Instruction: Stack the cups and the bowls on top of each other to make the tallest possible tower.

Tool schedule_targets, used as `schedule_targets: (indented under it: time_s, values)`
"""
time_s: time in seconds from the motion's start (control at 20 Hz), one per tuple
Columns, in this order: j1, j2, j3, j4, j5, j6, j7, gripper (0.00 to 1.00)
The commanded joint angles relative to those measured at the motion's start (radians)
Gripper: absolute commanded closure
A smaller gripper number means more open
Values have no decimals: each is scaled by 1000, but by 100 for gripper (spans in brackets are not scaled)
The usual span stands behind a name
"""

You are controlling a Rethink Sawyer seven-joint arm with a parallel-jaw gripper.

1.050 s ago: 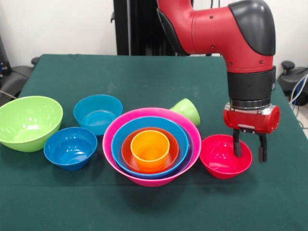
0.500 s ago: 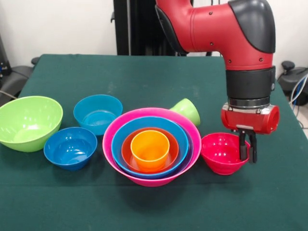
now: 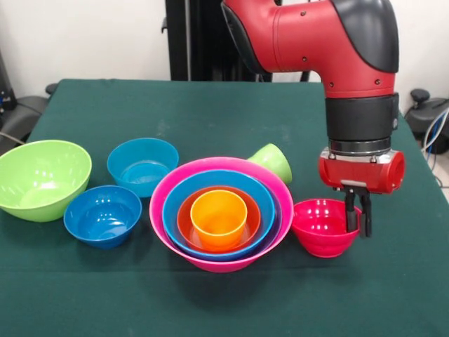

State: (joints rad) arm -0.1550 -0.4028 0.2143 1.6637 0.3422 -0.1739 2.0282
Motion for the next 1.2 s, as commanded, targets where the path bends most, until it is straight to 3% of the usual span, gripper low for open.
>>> schedule_targets:
  time_s: [0.05, 0.4, 0.65, 1.2]
  values:
    - [-27, -2, 69, 30, -53, -10, 171, 100]
    - [-11, -109, 40, 106, -14, 69, 184, 100]
    - [44, -214, -48, 140, 45, 190, 173, 100]
    - [34, -262, -41, 161, 48, 256, 180, 100]
